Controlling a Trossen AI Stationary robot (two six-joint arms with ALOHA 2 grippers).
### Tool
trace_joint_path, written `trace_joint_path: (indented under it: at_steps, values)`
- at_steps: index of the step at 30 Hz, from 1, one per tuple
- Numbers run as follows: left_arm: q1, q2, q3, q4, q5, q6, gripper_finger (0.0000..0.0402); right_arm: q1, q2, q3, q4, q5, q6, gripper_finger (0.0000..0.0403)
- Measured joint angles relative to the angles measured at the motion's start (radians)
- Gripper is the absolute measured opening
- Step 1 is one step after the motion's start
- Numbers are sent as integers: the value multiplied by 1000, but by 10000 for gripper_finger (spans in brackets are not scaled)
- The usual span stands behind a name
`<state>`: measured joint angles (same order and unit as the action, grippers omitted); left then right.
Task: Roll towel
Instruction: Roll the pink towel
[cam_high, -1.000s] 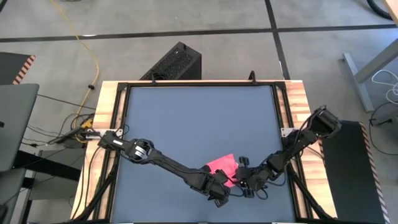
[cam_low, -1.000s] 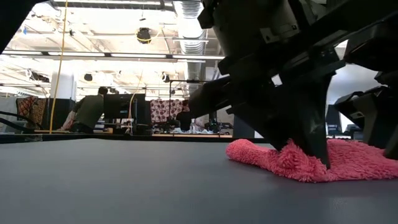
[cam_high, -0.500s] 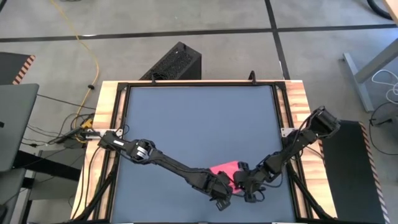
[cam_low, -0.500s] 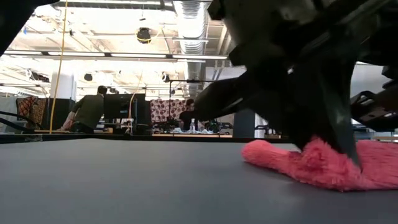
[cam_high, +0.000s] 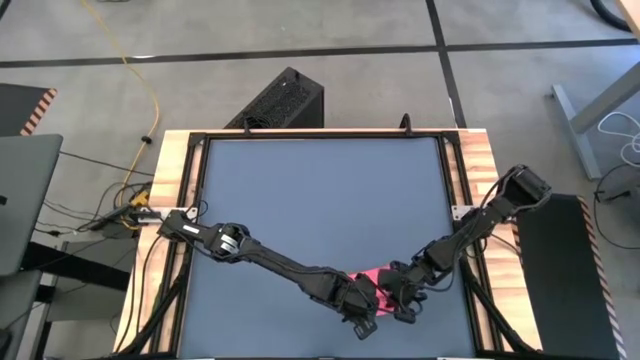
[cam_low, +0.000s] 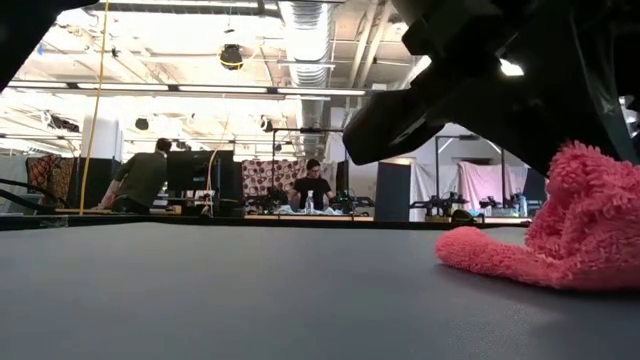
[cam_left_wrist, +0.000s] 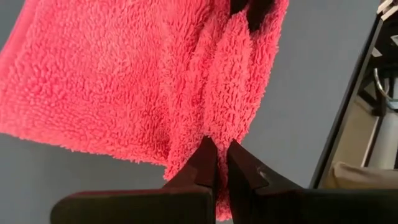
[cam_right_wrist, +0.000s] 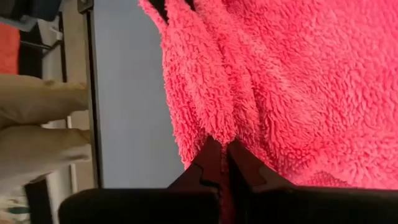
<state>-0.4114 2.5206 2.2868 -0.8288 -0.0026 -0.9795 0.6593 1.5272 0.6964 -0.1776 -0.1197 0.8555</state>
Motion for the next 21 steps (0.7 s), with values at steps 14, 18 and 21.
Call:
trace_joint_path:
  at_steps: [14,18,21]
  values:
    - [-2,-17,0,26,-43,-16,0,-32,-53,-4,10,-98,53,23]
    - [-8,-37,0,27,-72,10,0,-31,-99,-4,-2,-64,17,23]
    - [0,-38,0,29,-47,27,0,-32,-111,-5,-6,-51,2,23]
